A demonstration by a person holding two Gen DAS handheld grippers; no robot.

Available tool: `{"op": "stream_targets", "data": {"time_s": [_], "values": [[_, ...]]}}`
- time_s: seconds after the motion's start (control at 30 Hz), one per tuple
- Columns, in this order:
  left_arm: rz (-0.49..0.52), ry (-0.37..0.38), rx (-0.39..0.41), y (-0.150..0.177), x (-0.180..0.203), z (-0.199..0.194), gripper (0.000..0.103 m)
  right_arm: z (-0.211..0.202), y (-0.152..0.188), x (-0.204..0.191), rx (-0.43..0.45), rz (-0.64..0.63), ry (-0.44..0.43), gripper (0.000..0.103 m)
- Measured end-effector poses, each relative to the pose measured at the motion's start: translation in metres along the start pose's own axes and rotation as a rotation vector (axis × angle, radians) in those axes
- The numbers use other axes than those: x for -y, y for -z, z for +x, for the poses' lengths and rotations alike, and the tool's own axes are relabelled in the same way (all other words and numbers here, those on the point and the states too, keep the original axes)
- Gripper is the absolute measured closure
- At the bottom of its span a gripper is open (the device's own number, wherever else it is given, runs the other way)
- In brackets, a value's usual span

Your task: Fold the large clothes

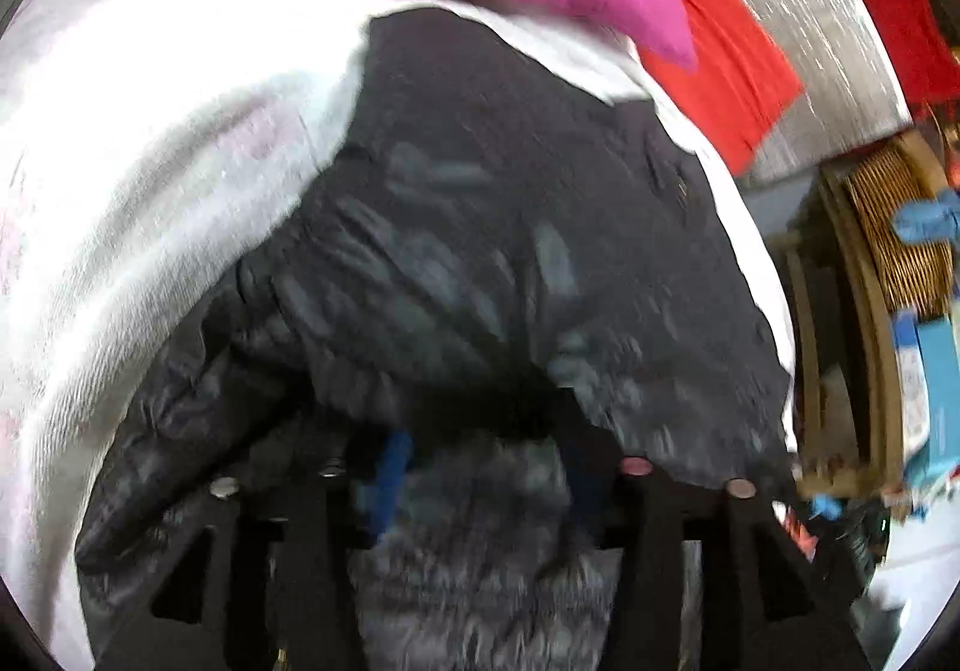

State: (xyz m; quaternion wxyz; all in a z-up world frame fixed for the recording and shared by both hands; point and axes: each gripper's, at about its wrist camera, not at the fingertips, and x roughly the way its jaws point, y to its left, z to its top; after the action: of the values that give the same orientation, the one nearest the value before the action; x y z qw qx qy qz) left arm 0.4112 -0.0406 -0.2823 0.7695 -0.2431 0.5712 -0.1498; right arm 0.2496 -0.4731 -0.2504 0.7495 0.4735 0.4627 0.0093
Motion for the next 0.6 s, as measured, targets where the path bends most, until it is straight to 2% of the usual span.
{"op": "stream_targets", "data": {"time_s": [0.1,0.17,0.27,0.33,0.37,0.43,0.47,0.53,0.6], "values": [[0.083,0.073,-0.101,0.01,0.007,-0.005,0.049,-0.034,-0.002,0.003,0.01,-0.031,-0.031,0.031],[0.176,0.115,-0.143,0.017,0.016,-0.014,0.048,-0.061,-0.004,0.009,0.066,-0.028,-0.062,0.031],[0.286,0.118,-0.06,0.023,0.022,-0.043,0.046,-0.086,-0.009,0.024,0.188,0.002,-0.052,0.031],[0.291,0.106,0.062,0.016,0.018,-0.065,0.033,-0.085,-0.015,0.036,0.234,0.052,-0.034,0.03],[0.276,0.086,0.121,0.011,0.015,-0.072,0.03,-0.083,-0.017,0.039,0.245,0.058,-0.021,0.03],[0.232,-0.04,0.28,0.0,0.003,-0.086,0.024,-0.072,-0.025,0.04,0.274,0.046,0.04,0.031],[0.22,-0.096,0.32,-0.003,-0.001,-0.088,0.024,-0.067,-0.028,0.038,0.283,0.029,0.065,0.031],[0.191,-0.204,0.371,-0.015,-0.012,-0.087,0.023,-0.059,-0.033,0.035,0.297,-0.001,0.106,0.031],[0.146,-0.25,0.355,-0.026,-0.026,-0.078,0.023,-0.047,-0.038,0.034,0.311,-0.036,0.151,0.031]]}}
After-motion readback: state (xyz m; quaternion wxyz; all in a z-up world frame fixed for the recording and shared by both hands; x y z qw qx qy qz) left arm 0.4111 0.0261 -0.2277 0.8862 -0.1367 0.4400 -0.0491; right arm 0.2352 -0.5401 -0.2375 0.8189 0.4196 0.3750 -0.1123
